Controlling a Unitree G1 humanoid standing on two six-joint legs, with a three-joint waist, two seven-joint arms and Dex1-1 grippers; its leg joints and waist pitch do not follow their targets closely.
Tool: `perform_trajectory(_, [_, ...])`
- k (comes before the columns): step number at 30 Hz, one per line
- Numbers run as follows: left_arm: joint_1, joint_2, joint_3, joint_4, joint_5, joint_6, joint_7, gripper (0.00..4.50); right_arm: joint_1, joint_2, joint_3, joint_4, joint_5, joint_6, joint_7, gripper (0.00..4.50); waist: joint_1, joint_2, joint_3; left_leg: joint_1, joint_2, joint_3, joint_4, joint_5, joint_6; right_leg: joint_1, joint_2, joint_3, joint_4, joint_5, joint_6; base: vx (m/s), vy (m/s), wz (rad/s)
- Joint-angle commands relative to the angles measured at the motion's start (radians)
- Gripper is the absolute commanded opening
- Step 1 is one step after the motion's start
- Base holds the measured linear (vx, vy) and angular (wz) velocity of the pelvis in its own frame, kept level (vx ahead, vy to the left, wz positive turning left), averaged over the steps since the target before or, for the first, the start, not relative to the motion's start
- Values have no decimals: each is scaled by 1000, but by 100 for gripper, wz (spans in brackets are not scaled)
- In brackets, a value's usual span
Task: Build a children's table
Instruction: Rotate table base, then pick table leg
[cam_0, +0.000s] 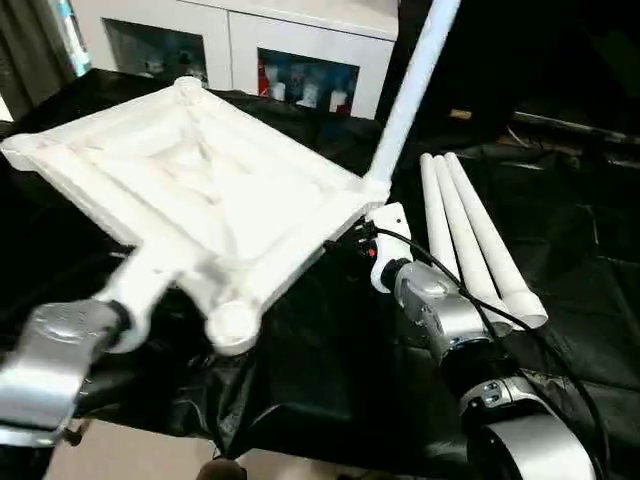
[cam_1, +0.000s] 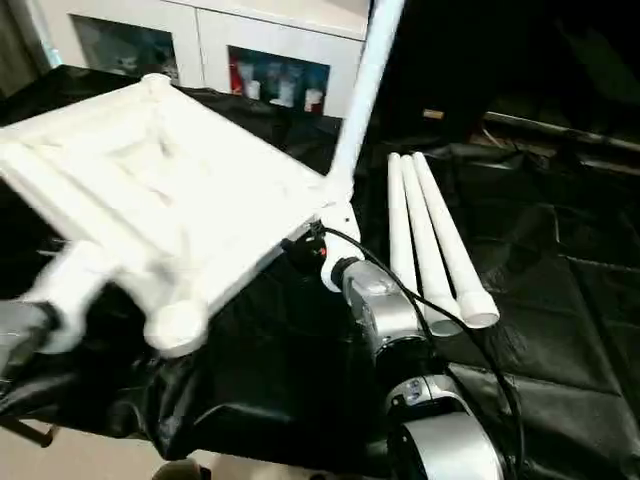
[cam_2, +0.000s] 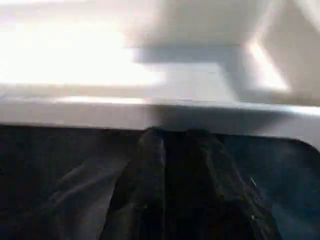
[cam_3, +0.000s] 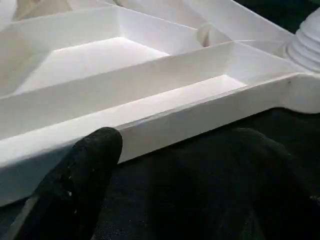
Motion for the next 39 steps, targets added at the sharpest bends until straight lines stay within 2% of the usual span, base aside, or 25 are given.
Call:
perform_trajectory(1, [-21, -21, -56, 26, -33, -40, -34, 100, 14, -18, -1, -38, 3, 22, 10, 390, -9, 38, -57, 19, 19, 0, -77, -237, -55, 40, -63, 52, -65, -127, -161, 0, 0, 0])
perform_trajectory(3, [-57, -47, -73, 67, -39, -87, -33, 100, 28, -27, -2, -60, 3, 28, 12, 390, -9, 52, -57, 25, 18, 1, -75, -257, -59, 34, -63, 54, -69, -153, -153, 0, 0, 0])
perform_trajectory(4, [-86, -73, -80, 93, -44, -133, -33, 100, 39, -35, -2, -76, 2, 33, 12, 390, -7, 45, -56, 26, 18, 2, -75, -264, -55, 33, -61, 54, -74, -162, -150, 0, 0, 0])
perform_trajectory(5, [-102, -93, -80, 108, -47, -151, -29, 100, 43, -40, -3, -85, 3, 36, 13, 390, -6, 54, -57, 28, 18, 1, -74, -268, -58, 33, -62, 55, -73, -161, -152, 0, 0, 0])
perform_trajectory(6, [-115, -110, -81, 119, -51, -164, -29, 100, 47, -44, -4, -95, 3, 39, 12, 390, -8, 45, -59, 22, 19, 0, -74, -255, -56, 40, -63, 55, -69, -148, -157, 0, 0, 0])
perform_trajectory(7, [-128, -129, -85, 131, -56, -194, -39, 100, 50, -50, -7, -107, 2, 42, 10, 390, -9, 51, -60, 16, 18, -3, -74, -239, -58, 45, -64, 56, -66, -138, -158, 0, 0, 0])
perform_trajectory(8, [-148, -164, -94, 155, -68, -243, -60, 100, 55, -61, -13, -133, 1, 48, 2, 390, -8, 48, -61, 15, 17, -2, -72, -224, -55, 45, -64, 55, -65, -122, -161, 0, 0, 0])
perform_trajectory(9, [-157, -179, -99, 165, -74, -260, -68, 100, 56, -66, -17, -145, 1, 52, -2, 390, -11, 52, -61, 13, 15, -1, -70, -210, -52, 47, -62, 55, -67, -106, -162, 0, 0, 0])
perform_trajectory(10, [-167, -194, -111, 177, -78, -280, -78, 100, 55, -73, -25, -162, 3, 60, -9, 390, -11, 49, -64, 11, 15, -2, -68, -190, -51, 52, -63, 55, -61, -77, -167, 0, 0, 0])
perform_trajectory(11, [-177, -205, -132, 190, -86, -290, -95, 100, 55, -82, -36, -193, 5, 82, -25, 390, -12, 64, -63, 11, 15, -3, -68, -184, -52, 51, -62, 56, -58, -64, -170, 0, 0, 0])
perform_trajectory(12, [-182, -209, -146, 197, -91, -295, -107, 100, 55, -88, -42, -213, 5, 98, -35, 390, -15, 53, -65, 12, 14, -1, -66, -174, -46, 53, -60, 55, -59, -45, -169, 0, 0, 0])
perform_trajectory(13, [-188, -209, -161, 205, -89, -302, -119, 100, 54, -98, -44, -240, -3, 137, -51, 390, -16, 72, -66, 11, 12, -2, -63, -162, -47, 53, -60, 56, -52, -22, -175, 0, 0, 0])
perform_trajectory(14, [-191, -209, -168, 209, -89, -306, -126, 100, 53, -103, -45, -253, -7, 157, -59, 390, -19, 66, -62, 13, 12, -1, -66, -155, -43, 53, -54, 55, -60, -18, -171, 0, 0, 0])
perform_trajectory(15, [-196, -207, -182, 217, -86, -313, -137, 100, 53, -113, -45, -278, -17, 199, -74, 390, -21, 59, -65, 11, 9, 0, -63, -142, -41, 58, -53, 55, -55, 0, -173, 0, 0, 0])
perform_trajectory(17, [-211, -203, -177, 231, -74, -328, -132, 100, 40, -145, -49, -360, -30, 373, -94, 390, -28, 64, -63, 8, 6, 0, -63, -134, -36, 61, -50, 55, -57, -1, -174, 0, 0, 0])
perform_trajectory(18, [-221, -195, -164, 234, -73, -337, -130, 100, 31, -155, -73, -400, -2, 456, -98, 390, -32, 62, -64, 8, 6, 0, -62, -137, -34, 63, -52, 56, -58, -16, -171, 0, 0, 0])
perform_trajectory(21, [-233, -180, -148, 232, -78, -344, -143, 99, 15, -159, -126, -423, 43, 518, -124, 418, -35, 67, -61, 11, 9, 0, -63, -178, -36, 56, -57, 56, -67, -121, -158, 0, 0, 0])
perform_trajectory(22, [-259, -157, -116, 209, -110, -346, -175, 99, -23, -183, -172, -413, 36, 600, -185, 428, -38, 63, -61, 11, 8, -1, -63, -175, -43, 56, -56, 55, -66, -142, -158, 0, 0, 0])
perform_trajectory(24, [-278, -153, -98, 201, -136, -347, -189, 116, -41, -193, -190, -404, 43, 631, -201, 448, -38, 66, -60, 14, 7, 1, -61, -182, -51, 51, -54, 55, -67, -153, -160, 0, 0, 0])
perform_trajectory(25, [-297, -161, -76, 186, -183, -312, -210, 126, -54, -202, -204, -396, 51, 664, -210, 450, -38, 65, -59, 12, 7, 1, -60, -184, -54, 52, -55, 56, -66, -157, -159, 0, 0, 0])
perform_trajectory(26, [-297, -161, -76, 186, -183, -312, -210, 126, -54, -202, -204, -396, 51, 664, -210, 450, -38, 64, -60, 13, 6, 2, -60, -178, -54, 53, -55, 56, -66, -153, -159, 0, 0, 0])
perform_trajectory(28, [-316, -179, -53, 159, -252, -255, -237, 146, -69, -207, -218, -382, 57, 732, -203, 450, -36, 65, -63, 10, 7, 3, -57, -142, -51, 55, -55, 56, -58, -90, -172, 0, 0, 0])
perform_trajectory(31, [-319, -173, -60, 140, -280, -233, -265, 174, -75, -206, -225, -377, 73, 780, -190, 450, -32, 64, -68, 7, 5, 5, -55, -97, -39, 60, -54, 56, -50, -16, -190, 0, 0, 0])
perform_trajectory(33, [-322, -162, -74, 126, -297, -219, -299, 191, -83, -201, -228, -361, 93, 811, -180, 450, -32, 64, -68, 7, 4, 6, -54, -92, -34, 61, -54, 56, -50, -7, -193, 0, 0, 0])
perform_trajectory(39, [-332, -130, -103, 114, -306, -197, -333, 248, -108, -200, -224, -295, 92, 858, -192, 450, -30, 63, -64, 11, 8, 5, -56, -121, -48, 58, -57, 55, -56, -82, -183, 0, 0, 0])
